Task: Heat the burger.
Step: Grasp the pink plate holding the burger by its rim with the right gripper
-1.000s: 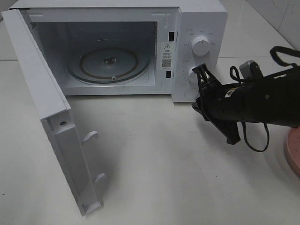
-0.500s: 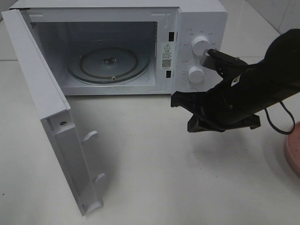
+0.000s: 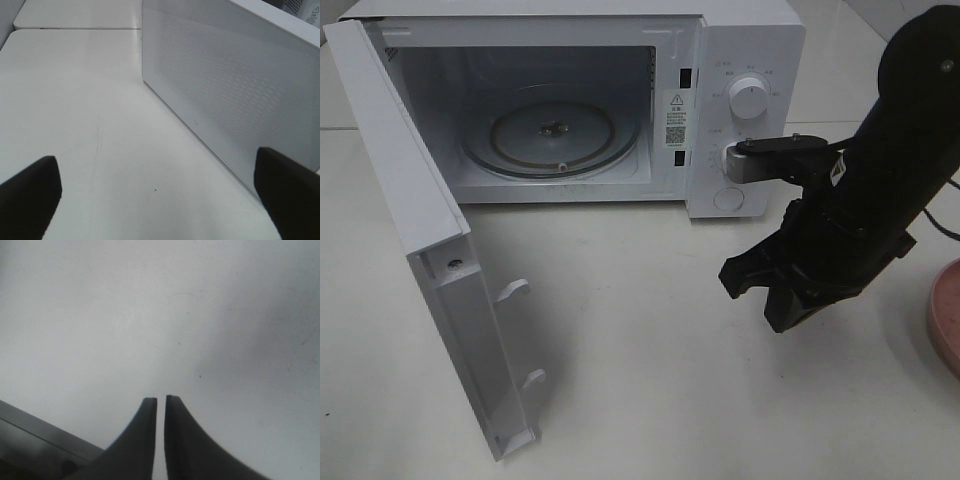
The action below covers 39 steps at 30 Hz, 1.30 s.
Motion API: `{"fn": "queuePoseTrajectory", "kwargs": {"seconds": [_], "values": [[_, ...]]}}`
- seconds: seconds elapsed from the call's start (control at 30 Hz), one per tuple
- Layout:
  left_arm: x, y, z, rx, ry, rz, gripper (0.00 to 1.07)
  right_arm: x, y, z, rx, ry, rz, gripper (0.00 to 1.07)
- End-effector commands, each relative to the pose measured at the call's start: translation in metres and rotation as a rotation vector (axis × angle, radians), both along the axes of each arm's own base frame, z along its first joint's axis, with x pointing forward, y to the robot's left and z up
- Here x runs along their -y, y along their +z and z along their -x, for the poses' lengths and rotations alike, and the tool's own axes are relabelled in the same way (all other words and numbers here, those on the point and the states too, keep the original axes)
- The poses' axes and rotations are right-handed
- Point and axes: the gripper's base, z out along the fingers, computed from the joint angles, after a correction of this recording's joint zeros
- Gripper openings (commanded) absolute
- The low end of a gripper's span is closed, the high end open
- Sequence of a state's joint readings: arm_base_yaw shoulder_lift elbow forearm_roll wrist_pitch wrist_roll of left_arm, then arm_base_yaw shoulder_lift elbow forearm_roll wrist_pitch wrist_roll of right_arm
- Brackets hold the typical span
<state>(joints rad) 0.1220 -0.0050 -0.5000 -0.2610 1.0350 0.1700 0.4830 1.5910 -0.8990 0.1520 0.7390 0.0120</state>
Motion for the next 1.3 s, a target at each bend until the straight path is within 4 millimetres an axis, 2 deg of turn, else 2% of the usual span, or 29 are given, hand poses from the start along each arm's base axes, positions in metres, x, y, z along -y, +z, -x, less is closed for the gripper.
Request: {"fn": "queuePoseTrajectory", "kwargs": {"seconds": [0.03, 0.13, 0.2, 0.23, 0.27, 0.3, 0.37, 0.4, 0.43, 0.47, 0.5, 0.53, 0.63, 0.7, 0.73, 0.8, 0.83, 0.9, 1.0, 1.07, 1.3], "values": [[0.000, 0.000, 0.001, 0.014, -0.005, 0.002, 1.02, 0.005, 0.006, 0.002, -0.032, 0.038, 0.050, 0.14], [0.000, 0.000, 0.001, 0.014, -0.005, 0.002, 1.02, 0.008, 0.008, 0.004, -0.066, 0.060, 0.092, 0.19], [0.000, 0.000, 0.001, 0.014, -0.005, 0.002, 1.02, 0.010, 0.012, 0.005, -0.074, 0.076, 0.110, 0.28], [0.000, 0.000, 0.001, 0.014, -0.005, 0.002, 1.02, 0.010, 0.012, 0.005, -0.074, 0.076, 0.110, 0.28], [0.000, 0.000, 0.001, 0.014, -0.005, 0.002, 1.02, 0.012, 0.018, 0.006, -0.047, 0.086, 0.114, 0.38], [0.000, 0.000, 0.001, 0.014, -0.005, 0.002, 1.02, 0.012, 0.018, 0.006, -0.047, 0.086, 0.114, 0.38], [0.000, 0.000, 0.001, 0.014, -0.005, 0.002, 1.02, 0.015, 0.028, 0.008, -0.001, 0.112, 0.116, 0.61], [0.000, 0.000, 0.001, 0.014, -0.005, 0.002, 1.02, 0.015, 0.028, 0.008, -0.001, 0.112, 0.116, 0.61], [0.000, 0.000, 0.001, 0.014, -0.005, 0.002, 1.02, 0.019, 0.035, 0.009, 0.037, 0.125, 0.132, 0.81], [0.000, 0.000, 0.001, 0.014, -0.005, 0.002, 1.02, 0.019, 0.035, 0.009, 0.037, 0.125, 0.132, 0.81], [0.000, 0.000, 0.001, 0.014, -0.005, 0.002, 1.02, 0.022, 0.038, 0.011, 0.048, 0.142, 0.156, 0.97], [0.000, 0.000, 0.001, 0.014, -0.005, 0.002, 1.02, 0.028, 0.040, 0.011, 0.037, 0.149, 0.173, 1.03], [0.000, 0.000, 0.001, 0.014, -0.005, 0.002, 1.02, 0.033, 0.040, 0.011, 0.021, 0.131, 0.179, 1.03], [0.000, 0.000, 0.001, 0.014, -0.005, 0.002, 1.02, 0.047, 0.038, 0.009, -0.007, 0.097, 0.210, 1.02], [0.000, 0.000, 0.001, 0.014, -0.005, 0.002, 1.02, 0.047, 0.038, 0.009, -0.007, 0.097, 0.210, 1.02], [0.000, 0.000, 0.001, 0.014, -0.005, 0.002, 1.02, 0.065, 0.037, 0.004, -0.024, 0.034, 0.225, 1.01], [0.000, 0.000, 0.001, 0.014, -0.005, 0.002, 1.02, 0.065, 0.037, 0.004, -0.024, 0.034, 0.225, 1.01], [0.000, 0.000, 0.001, 0.014, -0.005, 0.002, 1.02, 0.077, 0.037, 0.000, -0.030, -0.008, 0.225, 0.99], [0.000, 0.000, 0.001, 0.014, -0.005, 0.002, 1.02, 0.080, 0.037, 0.000, -0.035, -0.019, 0.226, 0.99], [0.000, 0.000, 0.001, 0.014, -0.005, 0.002, 1.02, 0.098, 0.037, -0.003, -0.046, -0.089, 0.226, 0.98], [0.000, 0.000, 0.001, 0.014, -0.005, 0.002, 1.02, 0.123, 0.027, -0.004, -0.032, -0.177, 0.217, 0.96]]}}
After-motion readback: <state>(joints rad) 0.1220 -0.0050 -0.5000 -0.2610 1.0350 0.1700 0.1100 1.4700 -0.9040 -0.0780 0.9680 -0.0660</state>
